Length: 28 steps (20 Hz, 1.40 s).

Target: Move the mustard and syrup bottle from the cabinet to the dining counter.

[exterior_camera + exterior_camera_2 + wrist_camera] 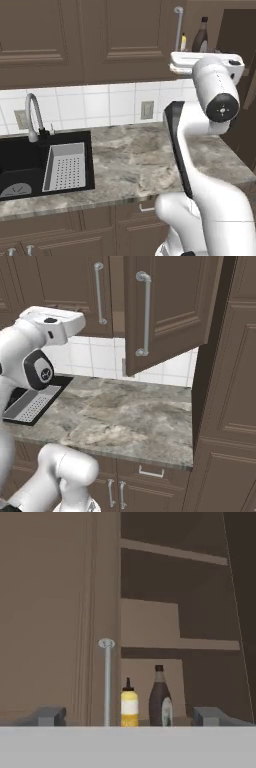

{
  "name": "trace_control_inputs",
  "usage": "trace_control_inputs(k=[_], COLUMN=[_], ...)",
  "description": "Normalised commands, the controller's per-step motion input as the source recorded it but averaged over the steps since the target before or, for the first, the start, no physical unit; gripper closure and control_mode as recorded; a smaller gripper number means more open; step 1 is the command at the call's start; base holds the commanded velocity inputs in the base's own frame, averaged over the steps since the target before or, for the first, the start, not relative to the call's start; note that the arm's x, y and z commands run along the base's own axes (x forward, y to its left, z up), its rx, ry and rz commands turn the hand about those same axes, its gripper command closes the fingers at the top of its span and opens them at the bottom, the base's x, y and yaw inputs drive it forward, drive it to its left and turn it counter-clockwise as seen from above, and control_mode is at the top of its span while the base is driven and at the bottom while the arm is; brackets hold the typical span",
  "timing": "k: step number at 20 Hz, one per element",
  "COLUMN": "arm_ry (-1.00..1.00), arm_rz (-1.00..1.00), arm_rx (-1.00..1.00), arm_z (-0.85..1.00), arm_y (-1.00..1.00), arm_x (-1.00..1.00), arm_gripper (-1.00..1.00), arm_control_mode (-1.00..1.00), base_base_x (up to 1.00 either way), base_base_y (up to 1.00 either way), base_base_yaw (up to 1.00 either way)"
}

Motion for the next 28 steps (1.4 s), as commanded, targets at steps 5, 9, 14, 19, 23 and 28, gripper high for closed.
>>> trace_control_inputs(k=[5, 9, 14, 19, 23, 28], arm_ry=[0.27, 0.26, 0.24, 0.2, 0.16, 0.05], arm_rz=[-0.2, -0.19, -0.16, -0.14, -0.15, -0.18], arm_rx=[0.0, 0.01, 0.05, 0.07, 0.07, 0.03], arm_z=[0.0, 0.0, 0.0, 0.0, 0.0, -0.05], arm_y=[-0.19, -0.41, -0.55, -0.62, -0.67, -0.73], arm_x=[0.99, 0.83, 0.61, 0.43, 0.3, 0.04], arm_gripper=[-1.0, -1.0, -1.0, -1.0, -1.0, -1.0], arm_control_mode=[-1.0, -1.0, -1.0, -1.0, -1.0, -1.0], base_base_x=[0.0, 0.0, 0.0, 0.0, 0.0, 0.0], base_base_y=[0.0, 0.0, 0.0, 0.0, 0.0, 0.0], base_base_yaw=[0.0, 0.0, 0.0, 0.0, 0.0, 0.0])
